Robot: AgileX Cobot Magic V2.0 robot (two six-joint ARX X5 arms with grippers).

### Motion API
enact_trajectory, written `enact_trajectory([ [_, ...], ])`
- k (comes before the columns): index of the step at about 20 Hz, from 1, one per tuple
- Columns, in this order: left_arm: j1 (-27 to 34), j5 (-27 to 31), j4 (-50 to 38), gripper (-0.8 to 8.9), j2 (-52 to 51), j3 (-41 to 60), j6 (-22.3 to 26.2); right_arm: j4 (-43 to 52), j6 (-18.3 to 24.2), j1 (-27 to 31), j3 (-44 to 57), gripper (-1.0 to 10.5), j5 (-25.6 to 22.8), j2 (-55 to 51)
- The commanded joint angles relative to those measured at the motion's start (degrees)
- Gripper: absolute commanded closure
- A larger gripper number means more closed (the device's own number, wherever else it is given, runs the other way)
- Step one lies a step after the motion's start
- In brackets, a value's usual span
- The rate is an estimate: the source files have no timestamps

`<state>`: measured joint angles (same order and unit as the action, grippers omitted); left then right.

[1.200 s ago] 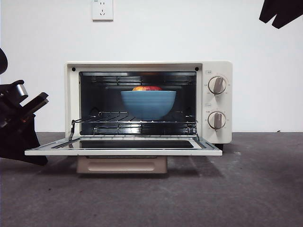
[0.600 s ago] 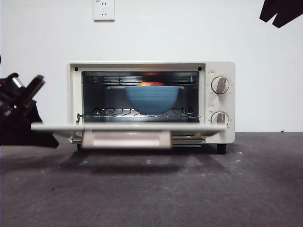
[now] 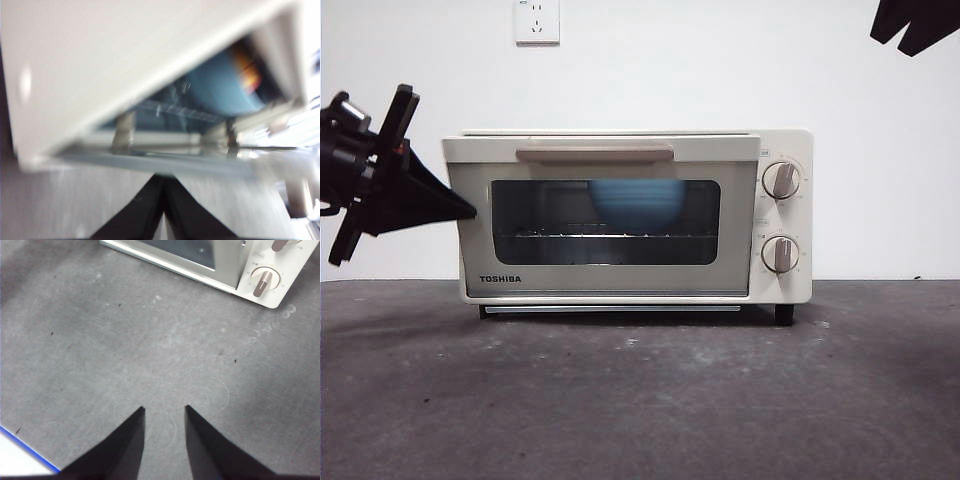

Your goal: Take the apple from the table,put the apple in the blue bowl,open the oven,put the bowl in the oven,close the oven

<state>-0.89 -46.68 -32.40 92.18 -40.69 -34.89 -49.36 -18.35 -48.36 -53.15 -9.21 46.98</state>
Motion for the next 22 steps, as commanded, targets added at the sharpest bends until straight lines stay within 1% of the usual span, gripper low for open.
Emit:
enact_trajectory([
  [1, 0.2, 0.2, -2.1, 8.07, 0.0, -0.8, -2.3, 0.5, -0.8, -0.6, -0.3, 8.2, -0.3, 0.3],
  [6, 0.1, -0.1, 0.5, 8.07, -2.3, -0.8, -1.8, 0.9, -0.7, -0.6, -0.3, 8.2, -0.6, 0.4],
  [8, -0.3, 0.0, 4.6, 8.06, -5.7, -0.8, 0.9, 1.8, -0.7, -0.6, -0.2, 8.2, -1.9, 0.5],
  [10, -0.9, 1.6, 11.6, 8.06, -10.9, -0.8, 5.5, 4.5, -0.2, -0.6, 0.7, 8.2, -2.0, 0.5],
  [13, -3.0, 8.9, 26.1, 8.06, -21.0, -0.8, 14.9, 10.8, 0.3, -0.6, 3.0, 8.2, -2.0, 0.5],
  [16, -6.4, 17.9, 38.6, 8.06, -31.6, -0.8, 22.1, 21.8, 0.8, -0.6, 8.0, 8.2, -2.0, 0.5],
  [18, -9.3, 23.3, 44.2, 8.06, -38.2, -0.8, 25.1, 31.6, 1.0, -0.6, 12.8, 8.2, -2.0, 0.5],
  [21, -12.2, 28.5, 49.7, 8.06, -46.2, -0.8, 26.8, 45.3, 1.6, -0.6, 19.5, 8.3, -1.4, 0.5],
  [22, -12.7, 29.7, 51.5, 8.06, -48.3, -0.8, 26.9, 48.6, 2.2, -0.6, 20.8, 8.6, -1.4, 0.5],
])
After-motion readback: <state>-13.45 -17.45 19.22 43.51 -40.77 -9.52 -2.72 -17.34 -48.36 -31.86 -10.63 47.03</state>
